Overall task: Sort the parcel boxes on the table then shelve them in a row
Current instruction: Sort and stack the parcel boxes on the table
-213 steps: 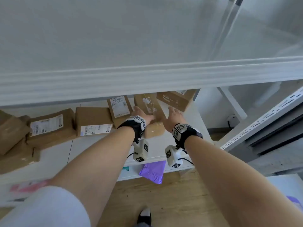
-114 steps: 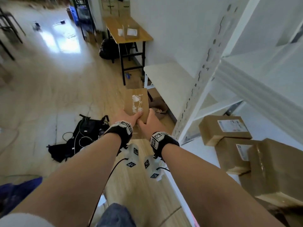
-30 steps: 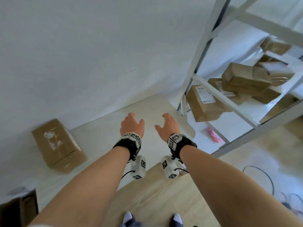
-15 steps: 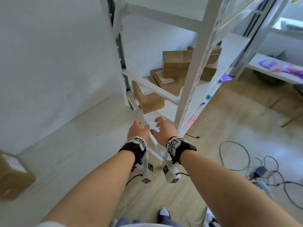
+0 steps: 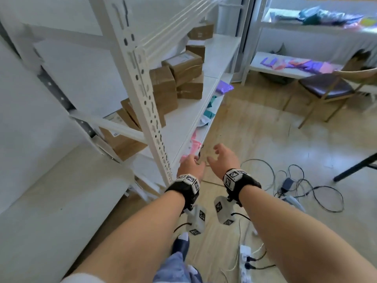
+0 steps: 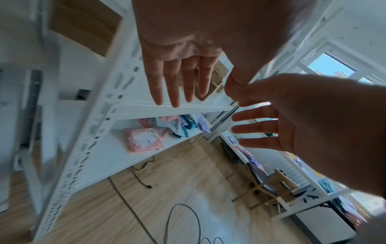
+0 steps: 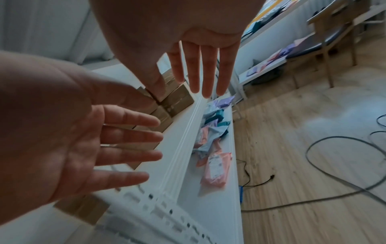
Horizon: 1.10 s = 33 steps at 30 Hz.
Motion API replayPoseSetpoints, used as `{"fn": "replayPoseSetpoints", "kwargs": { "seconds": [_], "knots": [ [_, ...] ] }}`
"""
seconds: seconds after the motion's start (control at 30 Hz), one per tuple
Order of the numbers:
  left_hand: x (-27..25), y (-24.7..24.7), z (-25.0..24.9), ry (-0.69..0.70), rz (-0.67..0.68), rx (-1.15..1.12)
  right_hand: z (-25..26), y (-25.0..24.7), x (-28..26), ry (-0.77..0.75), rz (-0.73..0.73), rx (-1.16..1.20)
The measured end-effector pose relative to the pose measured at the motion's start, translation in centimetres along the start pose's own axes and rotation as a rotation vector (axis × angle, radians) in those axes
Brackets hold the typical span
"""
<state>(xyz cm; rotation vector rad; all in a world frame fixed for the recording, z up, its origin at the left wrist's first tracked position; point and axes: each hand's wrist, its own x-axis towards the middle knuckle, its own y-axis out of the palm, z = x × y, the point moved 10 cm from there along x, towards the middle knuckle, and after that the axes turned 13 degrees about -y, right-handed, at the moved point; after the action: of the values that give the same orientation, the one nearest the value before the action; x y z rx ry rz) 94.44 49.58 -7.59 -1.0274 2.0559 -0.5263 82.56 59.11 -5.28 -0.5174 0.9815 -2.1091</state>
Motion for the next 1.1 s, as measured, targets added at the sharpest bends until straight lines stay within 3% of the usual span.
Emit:
{"fn": "replayPoseSetpoints", "kwargs": {
  "seconds": [0.33,0.5,0.87,1.1],
  "knots": [
    [7.8,7.1,-12.9,0.082,0.089,0.036,-10.0,-7.2,8.4,0.119,-0.13,-0.024],
    [14.5,10.2,-21.6,0.131,0.087,0.018,-14.8,-10.6,16.7,0.138,-0.197,-0.033],
    [28.3,14.0,-38.0,0.069,0.054,-0.112,-24.1,-19.1,33.8,0.178,-0.239,-0.015],
    [35.7,17.5,-47.3,0.11,-0.054,0.065,-30.4,-23.1,46.4,0.074,-0.143,-0.099]
  ]
}}
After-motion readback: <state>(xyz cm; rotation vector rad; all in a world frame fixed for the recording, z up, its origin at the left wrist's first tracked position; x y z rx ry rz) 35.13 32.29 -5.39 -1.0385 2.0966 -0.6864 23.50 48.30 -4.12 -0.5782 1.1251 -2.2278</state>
